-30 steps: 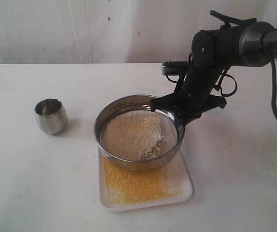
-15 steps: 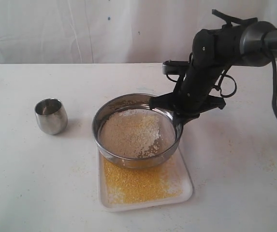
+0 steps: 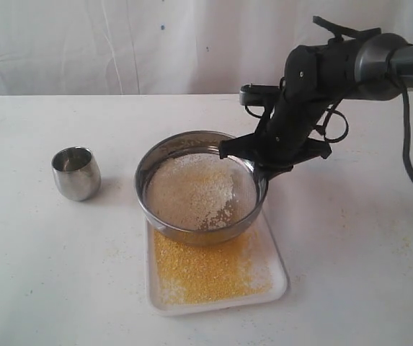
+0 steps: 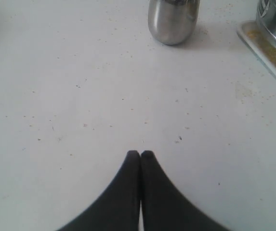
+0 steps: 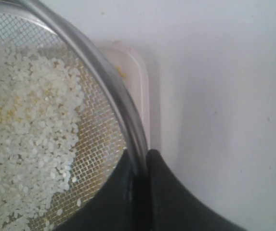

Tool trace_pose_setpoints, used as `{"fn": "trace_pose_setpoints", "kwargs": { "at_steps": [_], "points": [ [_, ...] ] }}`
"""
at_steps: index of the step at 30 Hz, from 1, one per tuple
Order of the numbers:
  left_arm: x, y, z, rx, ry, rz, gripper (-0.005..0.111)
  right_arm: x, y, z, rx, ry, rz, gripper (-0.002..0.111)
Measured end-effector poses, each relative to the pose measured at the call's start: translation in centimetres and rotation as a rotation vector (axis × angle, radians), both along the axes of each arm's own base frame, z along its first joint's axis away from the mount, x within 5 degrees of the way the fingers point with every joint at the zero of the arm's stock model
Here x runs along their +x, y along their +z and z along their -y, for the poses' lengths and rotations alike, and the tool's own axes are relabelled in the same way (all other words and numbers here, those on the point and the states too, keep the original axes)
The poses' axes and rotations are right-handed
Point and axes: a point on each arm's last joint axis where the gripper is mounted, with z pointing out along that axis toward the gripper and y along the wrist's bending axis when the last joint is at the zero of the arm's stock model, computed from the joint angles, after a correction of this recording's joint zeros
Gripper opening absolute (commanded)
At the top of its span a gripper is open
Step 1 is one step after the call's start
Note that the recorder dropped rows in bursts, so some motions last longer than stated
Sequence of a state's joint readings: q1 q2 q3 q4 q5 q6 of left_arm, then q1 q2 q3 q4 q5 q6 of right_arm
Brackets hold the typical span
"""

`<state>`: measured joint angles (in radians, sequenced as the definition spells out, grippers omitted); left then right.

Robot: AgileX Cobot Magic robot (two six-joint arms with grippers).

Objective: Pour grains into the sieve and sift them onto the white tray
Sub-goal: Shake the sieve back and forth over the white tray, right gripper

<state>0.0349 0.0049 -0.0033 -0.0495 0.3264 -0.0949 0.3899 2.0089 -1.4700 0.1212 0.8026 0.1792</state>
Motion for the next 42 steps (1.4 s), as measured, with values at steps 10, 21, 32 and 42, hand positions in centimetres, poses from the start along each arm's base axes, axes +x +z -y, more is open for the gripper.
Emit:
{"fn": "trace_pose_setpoints", "kwargs": {
  "at_steps": [10,21,32,42],
  "points": [
    [0.0,0.0,0.0,0.0,0.0,0.0,0.0,-0.6,-0.4,0.4,-0.066,0.08,-0.065,0.0],
    [0.0,0.0,0.0,0.0,0.0,0.0,0.0,-0.9,-0.1,0.1,-0.028,0.091,-0.087,0.0],
    [0.0,0.0,0.0,0.0,0.0,0.0,0.0,-1.3,-0.9,0.3,-0.048,0.134,-0.112,0.0],
    [0.0,0.0,0.0,0.0,0.0,0.0,0.0,-1.5,-0.8,0.0,-0.024,0.123,-0.11,0.0]
  ]
}}
